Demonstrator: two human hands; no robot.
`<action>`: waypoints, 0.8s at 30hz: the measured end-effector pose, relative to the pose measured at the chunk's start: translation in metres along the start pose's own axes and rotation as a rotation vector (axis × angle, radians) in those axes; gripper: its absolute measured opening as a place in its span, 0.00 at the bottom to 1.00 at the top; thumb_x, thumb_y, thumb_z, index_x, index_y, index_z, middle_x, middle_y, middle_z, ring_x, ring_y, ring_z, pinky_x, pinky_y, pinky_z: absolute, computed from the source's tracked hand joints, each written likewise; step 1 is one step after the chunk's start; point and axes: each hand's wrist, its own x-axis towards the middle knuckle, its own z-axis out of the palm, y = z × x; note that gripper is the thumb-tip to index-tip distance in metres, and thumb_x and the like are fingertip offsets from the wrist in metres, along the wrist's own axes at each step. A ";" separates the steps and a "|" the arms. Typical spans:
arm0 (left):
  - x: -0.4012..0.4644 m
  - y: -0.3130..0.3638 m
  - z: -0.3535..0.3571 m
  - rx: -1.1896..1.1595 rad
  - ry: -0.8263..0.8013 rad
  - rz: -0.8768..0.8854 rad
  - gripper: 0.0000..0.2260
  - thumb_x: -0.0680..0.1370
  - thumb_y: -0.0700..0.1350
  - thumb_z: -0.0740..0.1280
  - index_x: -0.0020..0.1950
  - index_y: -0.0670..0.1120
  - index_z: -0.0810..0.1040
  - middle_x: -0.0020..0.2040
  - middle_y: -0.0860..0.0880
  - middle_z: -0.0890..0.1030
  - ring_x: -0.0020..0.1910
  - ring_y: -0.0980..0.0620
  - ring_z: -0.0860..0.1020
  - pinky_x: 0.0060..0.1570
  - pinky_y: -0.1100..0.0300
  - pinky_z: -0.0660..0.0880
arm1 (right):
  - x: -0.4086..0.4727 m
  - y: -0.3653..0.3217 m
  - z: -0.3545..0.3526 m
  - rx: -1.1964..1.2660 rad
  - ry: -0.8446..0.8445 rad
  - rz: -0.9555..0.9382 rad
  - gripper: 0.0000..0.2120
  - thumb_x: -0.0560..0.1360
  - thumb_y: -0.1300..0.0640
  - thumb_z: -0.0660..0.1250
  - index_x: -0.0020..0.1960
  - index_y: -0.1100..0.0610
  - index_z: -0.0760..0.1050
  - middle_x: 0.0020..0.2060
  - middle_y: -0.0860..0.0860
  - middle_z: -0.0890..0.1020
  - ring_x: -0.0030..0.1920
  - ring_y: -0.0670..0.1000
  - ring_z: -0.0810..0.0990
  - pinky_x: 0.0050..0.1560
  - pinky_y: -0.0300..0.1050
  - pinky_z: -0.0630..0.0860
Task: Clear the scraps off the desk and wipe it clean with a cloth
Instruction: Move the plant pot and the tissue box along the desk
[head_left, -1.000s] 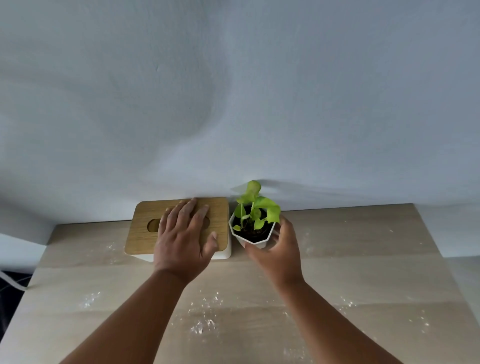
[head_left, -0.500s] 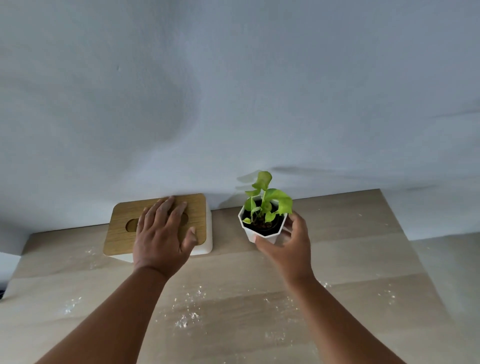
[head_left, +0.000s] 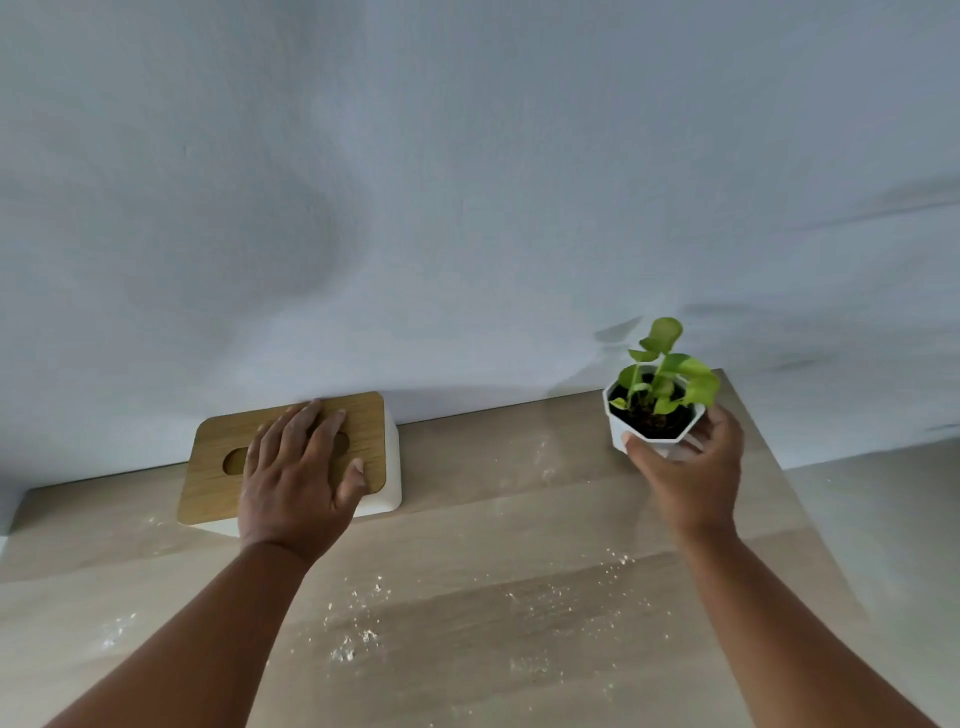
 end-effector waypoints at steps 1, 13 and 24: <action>0.000 0.000 0.001 0.000 0.002 0.004 0.29 0.77 0.61 0.58 0.74 0.47 0.75 0.76 0.44 0.72 0.76 0.39 0.67 0.77 0.38 0.60 | 0.006 0.001 -0.004 0.012 0.021 0.006 0.42 0.56 0.45 0.82 0.68 0.47 0.72 0.66 0.50 0.75 0.58 0.45 0.82 0.57 0.49 0.83; 0.000 -0.003 0.004 0.014 0.020 0.010 0.30 0.77 0.61 0.57 0.73 0.46 0.75 0.75 0.44 0.72 0.76 0.39 0.67 0.78 0.39 0.59 | 0.036 0.015 -0.016 0.109 0.139 0.068 0.39 0.58 0.54 0.83 0.66 0.51 0.72 0.63 0.53 0.79 0.58 0.47 0.84 0.60 0.55 0.83; 0.001 -0.006 0.008 0.025 0.028 0.022 0.30 0.78 0.61 0.57 0.74 0.47 0.74 0.75 0.44 0.72 0.76 0.39 0.67 0.78 0.40 0.59 | 0.047 0.019 -0.008 0.164 0.155 0.094 0.39 0.61 0.58 0.83 0.68 0.54 0.69 0.64 0.53 0.80 0.56 0.43 0.85 0.52 0.38 0.82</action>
